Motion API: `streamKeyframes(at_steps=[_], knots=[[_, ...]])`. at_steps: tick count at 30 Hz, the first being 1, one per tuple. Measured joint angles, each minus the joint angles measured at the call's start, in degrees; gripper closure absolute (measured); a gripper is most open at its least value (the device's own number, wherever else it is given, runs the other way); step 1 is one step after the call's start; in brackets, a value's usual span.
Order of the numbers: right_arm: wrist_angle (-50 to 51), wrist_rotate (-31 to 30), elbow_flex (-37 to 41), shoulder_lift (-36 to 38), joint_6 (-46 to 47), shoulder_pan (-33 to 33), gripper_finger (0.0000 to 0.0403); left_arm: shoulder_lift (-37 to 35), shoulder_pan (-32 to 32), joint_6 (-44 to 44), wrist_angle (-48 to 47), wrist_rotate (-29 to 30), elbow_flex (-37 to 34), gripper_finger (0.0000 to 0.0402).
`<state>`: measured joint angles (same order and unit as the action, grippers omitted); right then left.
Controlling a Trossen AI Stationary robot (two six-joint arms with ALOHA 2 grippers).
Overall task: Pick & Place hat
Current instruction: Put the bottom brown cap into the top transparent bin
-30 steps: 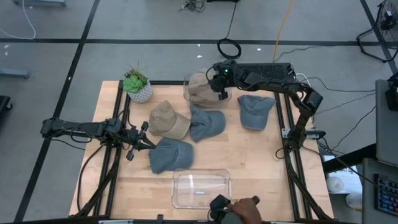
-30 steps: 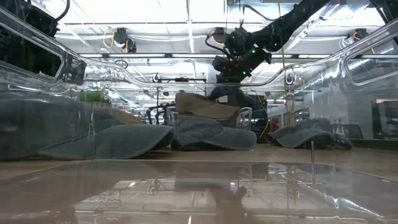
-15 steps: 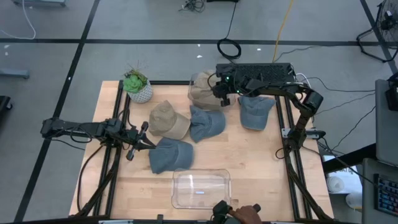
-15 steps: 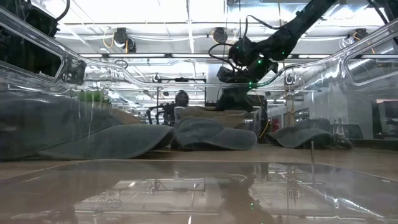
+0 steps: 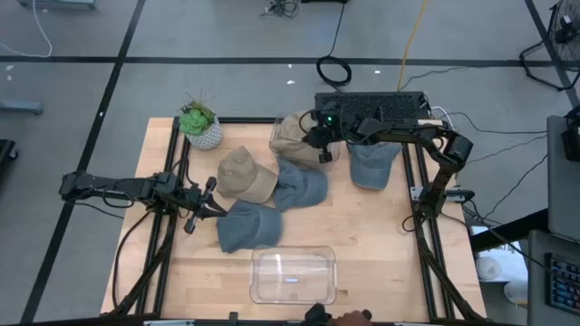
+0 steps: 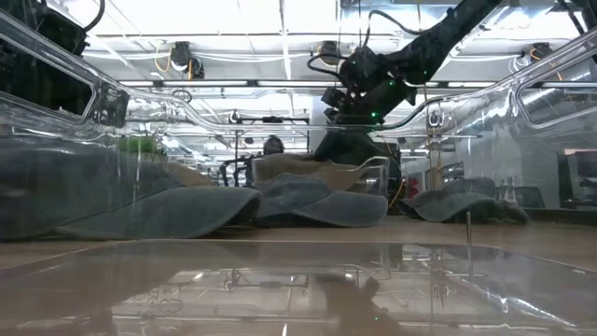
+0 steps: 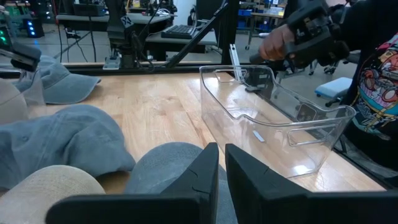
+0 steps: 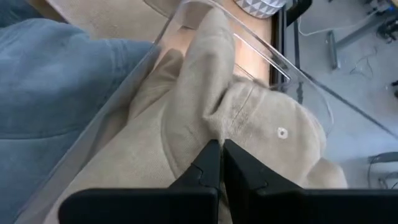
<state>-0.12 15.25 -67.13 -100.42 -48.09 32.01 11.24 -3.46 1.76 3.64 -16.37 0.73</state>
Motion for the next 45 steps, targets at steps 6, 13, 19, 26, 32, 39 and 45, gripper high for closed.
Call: streamKeyframes(at_steps=[6,13,19,26,32,39,45], knots=[[1.03,-0.47,0.00,0.00,8.67,-0.14,0.0398,0.00,0.00,0.00,0.02,-0.02,0.00,0.0364],[1.95,-0.28,-0.08,3.09,17.31,-0.81,0.0339,0.01,0.00,0.00,0.01,0.00,0.00,0.0364],[1.63,-3.72,-0.09,8.87,24.08,-1.91,0.0263,-0.01,0.00,0.00,0.02,0.00,0.00,0.0364],[13.01,-9.42,-8.15,11.68,33.44,-0.73,0.0301,0.01,0.00,0.00,0.00,-0.02,0.00,0.0364],[20.83,-4.46,-15.92,6.31,34.57,2.68,0.0394,-0.01,0.00,0.00,0.00,-0.02,0.00,0.0364],[20.11,-4.74,-17.51,-4.15,35.87,7.79,0.0402,-0.01,0.00,0.00,0.02,0.01,0.00,0.0364],[17.74,-3.65,-17.51,-9.40,35.18,8.22,0.0403,0.01,0.00,0.00,0.01,-0.02,0.00,0.0364]])
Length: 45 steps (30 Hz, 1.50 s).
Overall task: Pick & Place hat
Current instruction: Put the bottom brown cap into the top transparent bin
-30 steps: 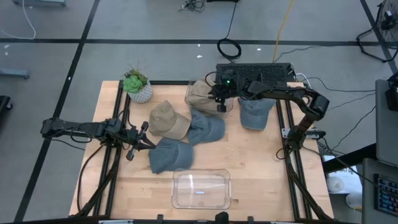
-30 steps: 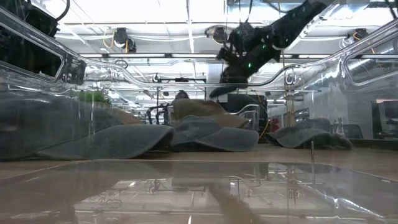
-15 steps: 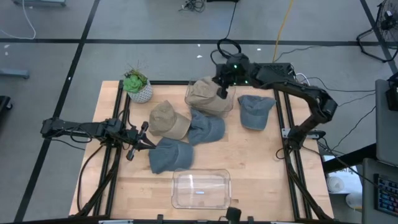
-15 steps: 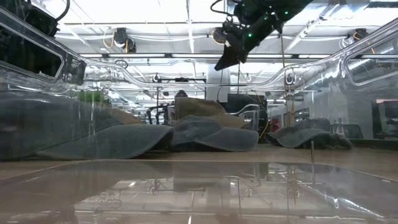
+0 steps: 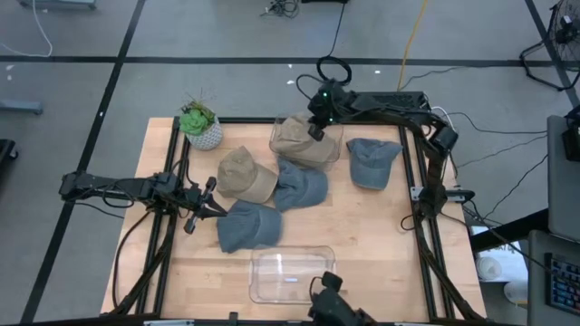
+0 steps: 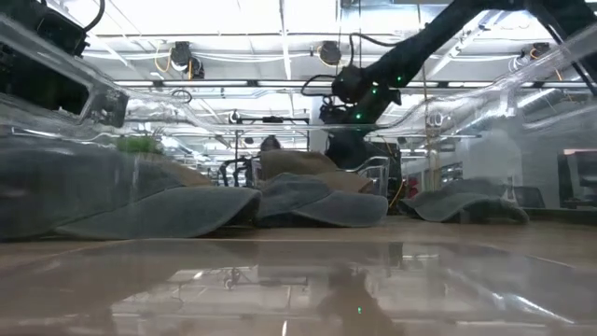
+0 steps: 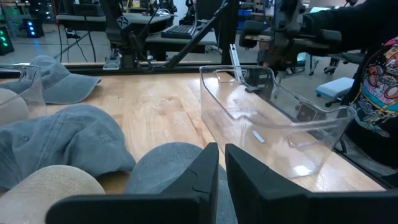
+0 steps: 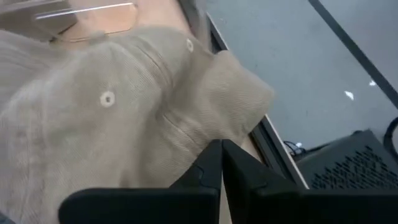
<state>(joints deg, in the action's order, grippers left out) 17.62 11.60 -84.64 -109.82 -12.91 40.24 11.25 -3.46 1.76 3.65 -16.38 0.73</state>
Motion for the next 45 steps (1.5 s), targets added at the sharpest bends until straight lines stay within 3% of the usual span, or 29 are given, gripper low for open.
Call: streamKeyframes(at_steps=[8,14,20,33,38,45], knots=[[-2.60,1.00,-0.11,2.51,-3.23,-2.53,0.0403,0.00,0.00,0.00,-0.01,0.01,-0.01,0.0364],[-0.88,7.86,-0.04,3.06,-1.09,-2.57,0.0403,-0.02,0.00,0.00,0.00,0.01,0.00,0.0364],[-2.18,-1.07,-0.04,3.06,0.99,-2.60,0.0403,-0.01,0.00,-0.01,0.01,0.01,0.00,0.0364],[7.33,7.55,0.00,1.95,0.94,-3.22,0.0403,-0.01,0.00,0.00,0.00,0.01,0.00,0.0364],[7.55,15.86,0.00,1.92,-0.23,-3.79,0.0403,0.00,0.00,0.00,0.01,0.00,0.00,0.0364],[7.27,16.83,0.02,2.27,-2.86,-4.43,0.0403,0.00,0.00,0.00,-0.01,0.00,0.00,0.0364]])
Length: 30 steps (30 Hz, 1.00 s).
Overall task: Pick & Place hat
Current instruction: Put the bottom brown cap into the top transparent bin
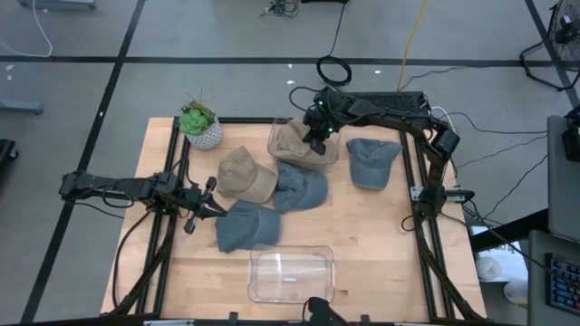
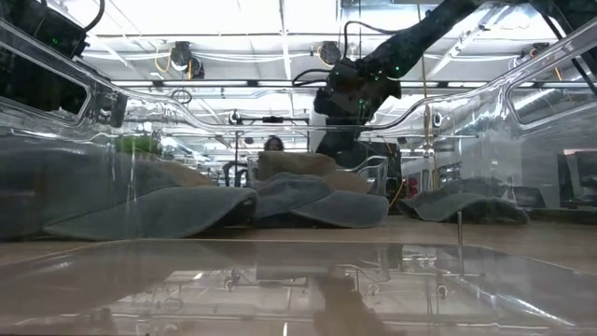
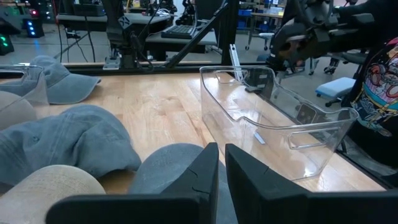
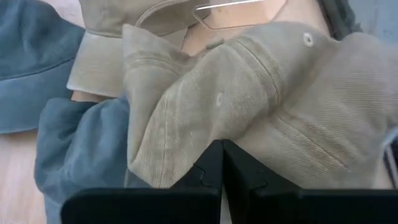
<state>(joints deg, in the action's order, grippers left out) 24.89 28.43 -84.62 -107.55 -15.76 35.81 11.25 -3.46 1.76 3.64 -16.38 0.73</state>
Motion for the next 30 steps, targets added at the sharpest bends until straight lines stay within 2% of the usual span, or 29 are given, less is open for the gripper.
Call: streamKeyframes(at_steps=[3,9,11,16,22,30], knots=[[-0.24,-2.68,-0.02,1.41,1.17,-0.68,0.0403,-0.01,0.00,0.00,0.01,0.00,0.00,0.0364],[4.85,-16.96,0.00,3.97,5.92,-3.02,0.0403,-0.02,0.00,0.00,0.00,0.00,0.00,0.0364],[7.94,-19.25,0.02,4.76,6.74,-3.91,0.0403,-0.02,0.00,0.00,0.00,0.00,0.00,0.0364],[9.64,-19.38,0.88,4.65,7.47,-5.03,0.0403,0.00,0.00,0.00,0.00,0.00,0.00,0.0364],[6.27,-19.34,3.43,1.93,7.16,-3.52,0.0403,0.00,0.00,0.00,0.00,0.00,0.00,0.0364],[5.37,-14.48,4.65,-0.87,7.23,-1.20,0.0403,0.00,0.00,0.00,0.00,0.00,0.00,0.0364]])
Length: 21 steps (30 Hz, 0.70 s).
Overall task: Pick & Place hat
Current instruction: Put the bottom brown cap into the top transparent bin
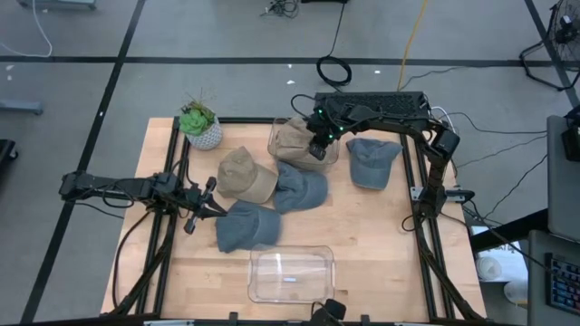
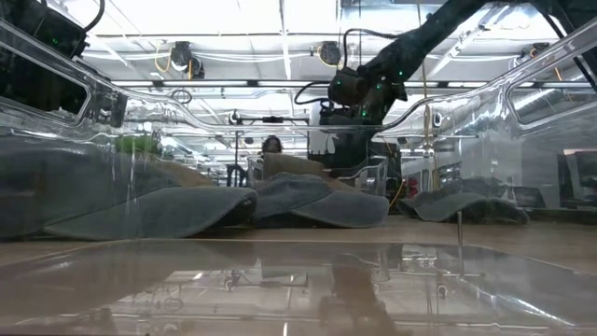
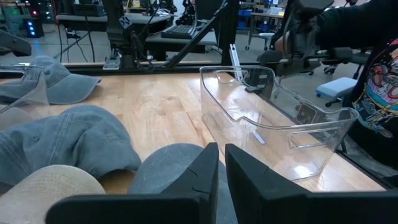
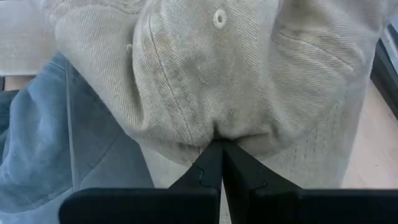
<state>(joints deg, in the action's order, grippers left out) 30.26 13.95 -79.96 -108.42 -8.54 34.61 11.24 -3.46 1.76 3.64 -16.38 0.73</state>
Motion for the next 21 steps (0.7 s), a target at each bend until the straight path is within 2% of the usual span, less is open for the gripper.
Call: streamKeyframes(at_steps=[12,15,21], knots=[[1.99,0.26,0.13,-0.22,-0.42,0.66,0.0403,-0.02,0.00,0.00,0.00,0.00,0.00,0.0364],[2.08,2.29,0.15,-0.28,0.17,0.76,0.0403,0.00,0.00,0.00,0.00,0.00,0.00,0.0364],[-1.00,2.31,0.41,1.20,0.43,-0.03,0.0403,0.00,0.00,0.00,0.00,0.00,0.00,0.0364]])
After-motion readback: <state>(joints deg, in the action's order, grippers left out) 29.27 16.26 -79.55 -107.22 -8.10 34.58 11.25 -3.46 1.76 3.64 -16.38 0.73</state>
